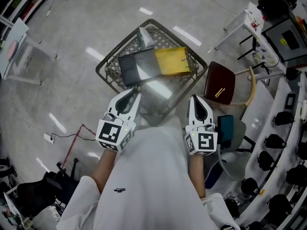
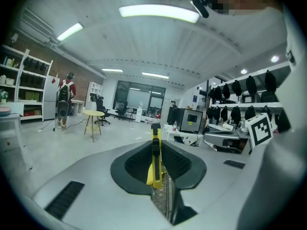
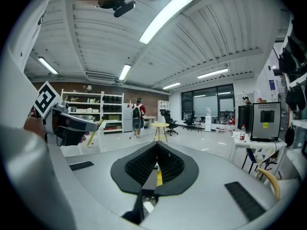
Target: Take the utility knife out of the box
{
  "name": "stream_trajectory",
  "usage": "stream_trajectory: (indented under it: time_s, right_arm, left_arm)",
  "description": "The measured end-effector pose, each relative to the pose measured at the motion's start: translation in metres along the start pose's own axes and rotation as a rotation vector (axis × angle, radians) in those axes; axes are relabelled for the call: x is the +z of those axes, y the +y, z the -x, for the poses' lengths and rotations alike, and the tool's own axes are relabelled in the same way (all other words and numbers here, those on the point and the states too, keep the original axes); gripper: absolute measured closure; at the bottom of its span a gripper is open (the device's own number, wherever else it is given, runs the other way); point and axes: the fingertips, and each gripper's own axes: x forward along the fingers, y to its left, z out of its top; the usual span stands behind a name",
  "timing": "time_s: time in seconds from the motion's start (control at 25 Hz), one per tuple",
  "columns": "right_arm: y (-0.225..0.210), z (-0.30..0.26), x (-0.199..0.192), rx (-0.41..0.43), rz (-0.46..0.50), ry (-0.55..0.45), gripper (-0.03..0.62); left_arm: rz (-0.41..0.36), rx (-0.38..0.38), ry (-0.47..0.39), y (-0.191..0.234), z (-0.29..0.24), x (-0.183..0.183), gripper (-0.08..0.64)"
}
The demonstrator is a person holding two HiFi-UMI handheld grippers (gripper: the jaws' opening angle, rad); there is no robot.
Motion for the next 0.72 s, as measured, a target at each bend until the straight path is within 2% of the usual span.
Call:
stream_trajectory:
  time_s: [0.44, 0.72]
  right_arm:
    - [0.0025, 0.0009, -0.0022, 0.007, 0.003, 0.008, 0.594]
    - [0.0027, 0.0028, 0.0007, 0.014, 0.039, 0.018, 0.594]
  left_arm:
    - [0.005, 0.005, 0.000, 0.0007, 0.0050, -0.0051, 0.503]
    - [0.003, -0.002, -0.001, -0.0019, 0.0015, -0.0023, 0.503]
